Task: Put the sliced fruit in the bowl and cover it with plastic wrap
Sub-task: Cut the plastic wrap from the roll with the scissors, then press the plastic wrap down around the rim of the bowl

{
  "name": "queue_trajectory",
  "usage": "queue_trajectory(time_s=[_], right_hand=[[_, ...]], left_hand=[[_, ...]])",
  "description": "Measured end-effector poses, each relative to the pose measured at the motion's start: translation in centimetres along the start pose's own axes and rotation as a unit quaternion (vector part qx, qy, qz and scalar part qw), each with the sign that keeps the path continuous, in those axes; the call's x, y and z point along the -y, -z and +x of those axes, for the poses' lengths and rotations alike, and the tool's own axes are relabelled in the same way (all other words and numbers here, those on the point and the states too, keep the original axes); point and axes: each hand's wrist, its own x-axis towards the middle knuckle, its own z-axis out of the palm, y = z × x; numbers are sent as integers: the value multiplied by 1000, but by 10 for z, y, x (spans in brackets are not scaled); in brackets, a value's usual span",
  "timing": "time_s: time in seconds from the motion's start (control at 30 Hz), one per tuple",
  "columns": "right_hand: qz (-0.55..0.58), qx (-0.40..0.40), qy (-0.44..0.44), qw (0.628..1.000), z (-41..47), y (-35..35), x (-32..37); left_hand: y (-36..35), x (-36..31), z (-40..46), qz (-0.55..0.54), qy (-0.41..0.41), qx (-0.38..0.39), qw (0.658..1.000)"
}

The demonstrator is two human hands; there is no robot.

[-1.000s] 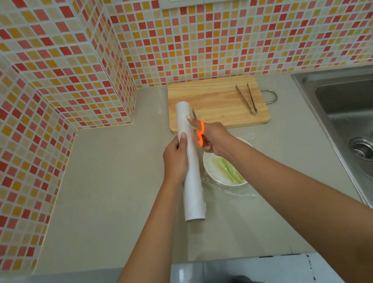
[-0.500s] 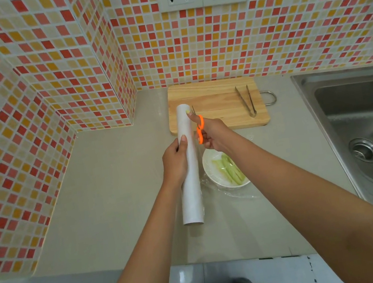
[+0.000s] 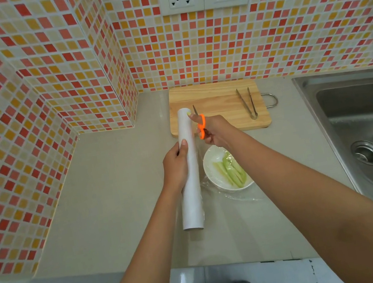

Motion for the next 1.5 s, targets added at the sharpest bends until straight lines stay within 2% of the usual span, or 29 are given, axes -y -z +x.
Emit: queue_trajectory(time_s=[0.4, 0.6, 0.77, 0.93, 1.1, 1.17, 1.3, 1.4, 1.5], right_hand=[[21, 24, 52, 998, -21, 7, 30], [64, 21, 72, 995, -41, 40, 39], [91, -26, 102, 990, -60, 92, 24], [86, -107, 91, 986, -71, 133, -14], [36, -180, 43, 982, -70, 153, -62], [-18, -231, 22, 973, -66, 156, -79], [-277, -328, -5, 903, -68, 160, -107], [-357, -345, 6, 868, -72, 162, -122], [-415, -329, 19, 848, -71, 165, -127]], left_hand=[[6, -6, 2, -5, 24, -32, 999], [15, -6, 3, 17, 16, -32, 999], [25, 1, 2, 23, 27, -39, 999], [27, 13, -4, 36, 31, -41, 998], [26, 27, -10, 65, 27, -40, 997], [25, 32, -13, 75, 27, -40, 996], [22, 42, -18, 128, 11, -27, 991], [17, 48, -18, 197, 13, -34, 980], [11, 50, -18, 275, 33, -58, 959]])
